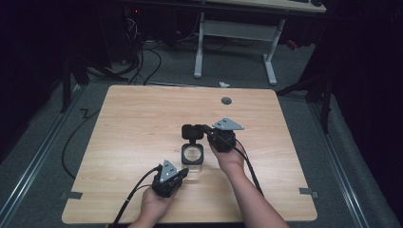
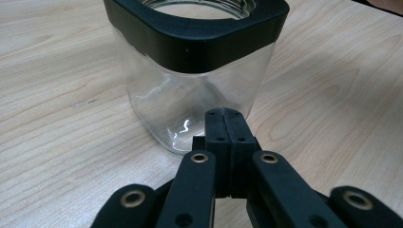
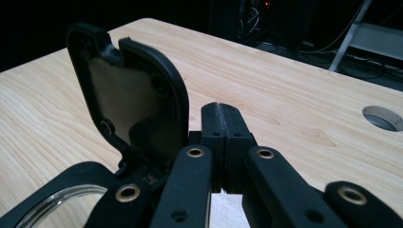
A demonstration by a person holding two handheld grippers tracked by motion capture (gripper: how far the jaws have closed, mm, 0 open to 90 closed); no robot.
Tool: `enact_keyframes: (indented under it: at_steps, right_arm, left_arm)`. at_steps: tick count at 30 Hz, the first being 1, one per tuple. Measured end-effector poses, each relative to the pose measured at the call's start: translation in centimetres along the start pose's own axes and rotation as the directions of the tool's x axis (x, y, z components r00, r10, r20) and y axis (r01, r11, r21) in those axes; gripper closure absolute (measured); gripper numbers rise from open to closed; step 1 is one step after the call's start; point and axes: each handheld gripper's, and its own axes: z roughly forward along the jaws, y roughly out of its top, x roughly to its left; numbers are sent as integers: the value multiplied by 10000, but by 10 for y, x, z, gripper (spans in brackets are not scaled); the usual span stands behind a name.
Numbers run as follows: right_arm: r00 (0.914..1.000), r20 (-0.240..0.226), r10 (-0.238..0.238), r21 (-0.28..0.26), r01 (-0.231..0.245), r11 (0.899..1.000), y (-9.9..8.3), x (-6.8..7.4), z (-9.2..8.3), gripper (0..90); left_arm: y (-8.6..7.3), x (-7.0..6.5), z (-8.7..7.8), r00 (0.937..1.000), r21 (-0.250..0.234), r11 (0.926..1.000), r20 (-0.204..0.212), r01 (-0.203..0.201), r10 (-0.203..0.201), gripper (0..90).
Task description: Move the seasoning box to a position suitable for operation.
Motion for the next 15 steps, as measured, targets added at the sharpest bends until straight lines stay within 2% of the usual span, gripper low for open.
enact_keyframes:
  at_steps: [5,6,9,14,15]
  right_arm:
    - [9999,-101,-14,-19,14,10000,-2,1,-3,900]
    - [9997,-215,-132,-45,131,9999,-4,4,-4,900]
    - [9998,-99,-165,-77,164,9998,-5,6,-6,900]
    - [10000,19,-9,-313,9,9995,4,1,-12,900]
    - [10000,9,53,-484,-53,9988,10,0,-14,900]
  left_arm:
    - [0,0,0,10000,-1,10000,-25,-5,5,900]
    - [0,0,0,10000,-18,10000,-18,22,-22,900]
    - [0,0,0,10000,-36,10000,-35,9,-9,900]
    - [0,0,0,9999,-43,10000,-106,-20,20,900]
    - [0,0,0,9998,-31,10000,-186,-47,47,900]
